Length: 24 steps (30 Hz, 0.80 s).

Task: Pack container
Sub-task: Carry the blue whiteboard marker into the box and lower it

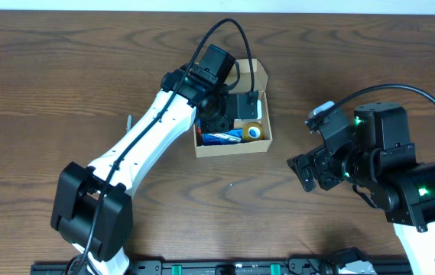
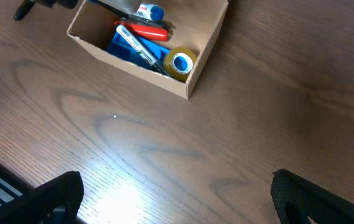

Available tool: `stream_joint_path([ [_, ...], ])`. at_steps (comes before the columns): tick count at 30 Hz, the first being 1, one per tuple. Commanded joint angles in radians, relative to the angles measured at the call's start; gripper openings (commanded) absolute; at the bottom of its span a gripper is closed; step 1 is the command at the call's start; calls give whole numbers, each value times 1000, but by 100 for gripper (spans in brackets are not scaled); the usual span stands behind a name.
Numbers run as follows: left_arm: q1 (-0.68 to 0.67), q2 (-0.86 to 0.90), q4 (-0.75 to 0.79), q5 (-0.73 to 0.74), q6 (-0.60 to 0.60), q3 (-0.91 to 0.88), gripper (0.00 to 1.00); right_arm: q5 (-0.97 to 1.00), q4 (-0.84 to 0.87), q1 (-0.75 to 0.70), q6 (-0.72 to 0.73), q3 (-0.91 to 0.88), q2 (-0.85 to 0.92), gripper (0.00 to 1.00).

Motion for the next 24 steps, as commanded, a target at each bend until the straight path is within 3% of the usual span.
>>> stream_joint_path([
  [1, -4, -1, -13, 47, 44, 10, 6, -7, -2, -6, 10, 3, 0, 99],
  [9, -4, 2, -26, 47, 94, 1, 6, -6, -2, -6, 10, 3, 0, 99],
  [24, -4, 134, 42, 42, 47, 1, 6, -7, -2, -6, 10, 3, 0, 99],
])
